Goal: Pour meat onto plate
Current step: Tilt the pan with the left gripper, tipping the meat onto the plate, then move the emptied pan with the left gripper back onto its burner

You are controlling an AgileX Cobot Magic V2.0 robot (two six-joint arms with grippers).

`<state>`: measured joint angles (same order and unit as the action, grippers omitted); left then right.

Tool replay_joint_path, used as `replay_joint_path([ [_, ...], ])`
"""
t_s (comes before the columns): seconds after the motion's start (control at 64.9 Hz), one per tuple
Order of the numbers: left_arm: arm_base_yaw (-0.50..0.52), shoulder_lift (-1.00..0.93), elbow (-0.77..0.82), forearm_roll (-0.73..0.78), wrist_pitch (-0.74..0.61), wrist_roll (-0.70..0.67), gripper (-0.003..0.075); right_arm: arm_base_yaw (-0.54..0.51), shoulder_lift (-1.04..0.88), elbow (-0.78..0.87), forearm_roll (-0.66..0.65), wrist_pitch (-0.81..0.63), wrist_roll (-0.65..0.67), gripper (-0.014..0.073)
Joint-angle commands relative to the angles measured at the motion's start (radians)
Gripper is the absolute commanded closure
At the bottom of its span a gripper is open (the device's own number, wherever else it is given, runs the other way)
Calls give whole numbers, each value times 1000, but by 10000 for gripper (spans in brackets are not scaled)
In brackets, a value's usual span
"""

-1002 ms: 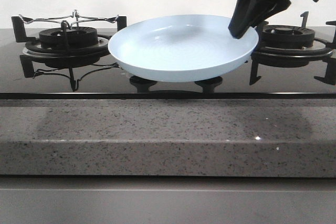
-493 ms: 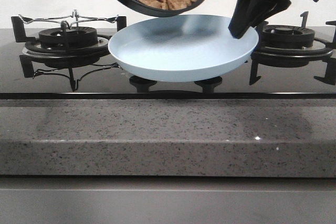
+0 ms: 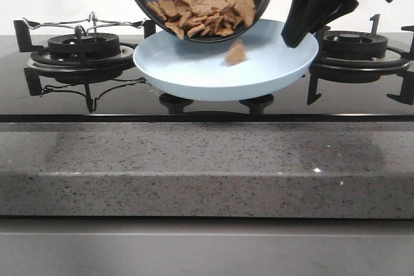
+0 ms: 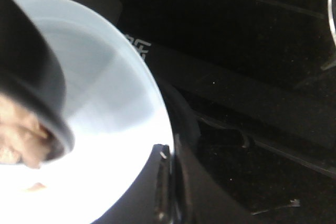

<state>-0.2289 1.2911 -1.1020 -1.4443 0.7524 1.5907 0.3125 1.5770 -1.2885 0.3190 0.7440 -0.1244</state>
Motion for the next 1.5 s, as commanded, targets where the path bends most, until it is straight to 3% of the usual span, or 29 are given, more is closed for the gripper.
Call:
replay_joint_path([
  [0.0,-11,-34,-38,-80,-2,82,741,-2,-39,-21,11,-42,-12,700],
  [0.324,-11,-70,-38,-97,63,337,741,-2,-39,-21,11,-42,-12,700],
  [0.647,-11,-80,-38,-100,89,453,741,-2,-39,-21,11,-42,-12,700],
  [0.894,-11,-80,-38,-100,89,454,741,-2,-39,-21,11,-42,-12,700],
  [0.971,-11,-80,-38,-100,81,417,741,-2,-39,-21,11,-42,-12,700],
  [1.218,45,-80,-38,-107,-109,106,741,-2,-39,-21,11,-42,-12,700],
  [1.48,242,-13,-92,-109,-95,-270,741,-2,-39,-21,11,-42,-12,700],
])
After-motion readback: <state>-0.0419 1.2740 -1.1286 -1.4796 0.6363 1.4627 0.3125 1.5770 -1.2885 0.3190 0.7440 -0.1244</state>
